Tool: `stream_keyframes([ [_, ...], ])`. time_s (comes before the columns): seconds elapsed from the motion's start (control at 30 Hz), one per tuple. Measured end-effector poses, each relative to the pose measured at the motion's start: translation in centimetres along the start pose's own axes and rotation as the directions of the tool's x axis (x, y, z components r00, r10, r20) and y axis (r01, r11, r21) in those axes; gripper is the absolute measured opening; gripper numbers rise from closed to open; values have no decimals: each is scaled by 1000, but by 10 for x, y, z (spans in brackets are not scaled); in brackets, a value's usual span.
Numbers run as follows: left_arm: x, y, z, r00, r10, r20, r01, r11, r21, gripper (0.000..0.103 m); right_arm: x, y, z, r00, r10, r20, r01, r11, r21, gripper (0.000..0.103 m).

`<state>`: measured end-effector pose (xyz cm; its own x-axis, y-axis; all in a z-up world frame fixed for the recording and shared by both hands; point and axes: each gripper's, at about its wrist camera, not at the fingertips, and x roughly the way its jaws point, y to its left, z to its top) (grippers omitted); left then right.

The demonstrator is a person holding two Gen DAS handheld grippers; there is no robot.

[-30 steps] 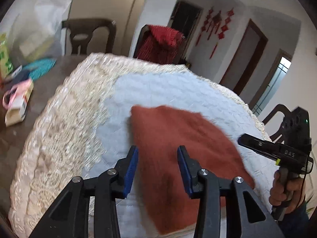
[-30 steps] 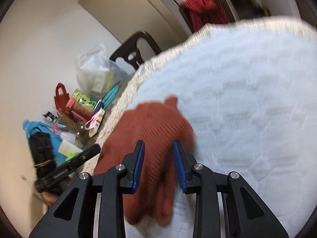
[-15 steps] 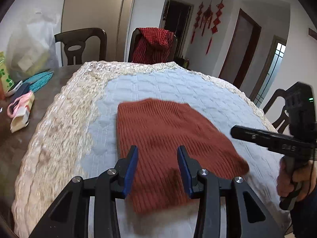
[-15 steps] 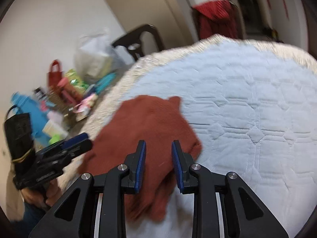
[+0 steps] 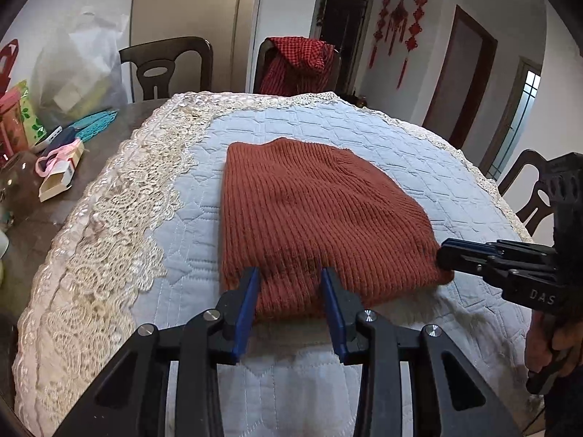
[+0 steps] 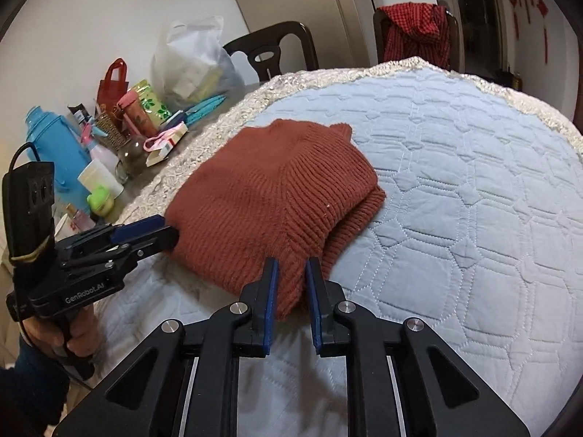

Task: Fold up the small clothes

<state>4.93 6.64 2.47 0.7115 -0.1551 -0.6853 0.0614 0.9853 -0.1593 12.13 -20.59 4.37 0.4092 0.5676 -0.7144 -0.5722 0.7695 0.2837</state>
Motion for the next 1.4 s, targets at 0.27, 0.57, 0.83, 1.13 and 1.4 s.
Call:
stream_keyframes([
  [0.27, -18, -8, -15, 998, 60, 4, -60, 998, 1, 47, -17, 17, -16, 999, -36, 2, 36, 999, -36, 19],
  [0.57, -15, -1, -36, 992, 123, -29, -123, 992, -3, 53, -19, 23, -38, 995, -100, -9, 100, 993, -61, 41],
  [0.83, -8, -1, -46, 988, 143, -57, -143, 990, 2, 58, -1, 26, -52, 983, -176, -43, 172, 981, -92, 42],
  [1.13, -7, -7, -49, 986, 156, -57, -155, 988, 15, 63, 0, 26, -55, 983, -180, -40, 175, 980, -96, 44],
  [1.4, -7, -7, -49, 986, 155, -57, -154, 988, 15, 63, 1, 27, -56, 983, -181, -40, 177, 979, -99, 45],
])
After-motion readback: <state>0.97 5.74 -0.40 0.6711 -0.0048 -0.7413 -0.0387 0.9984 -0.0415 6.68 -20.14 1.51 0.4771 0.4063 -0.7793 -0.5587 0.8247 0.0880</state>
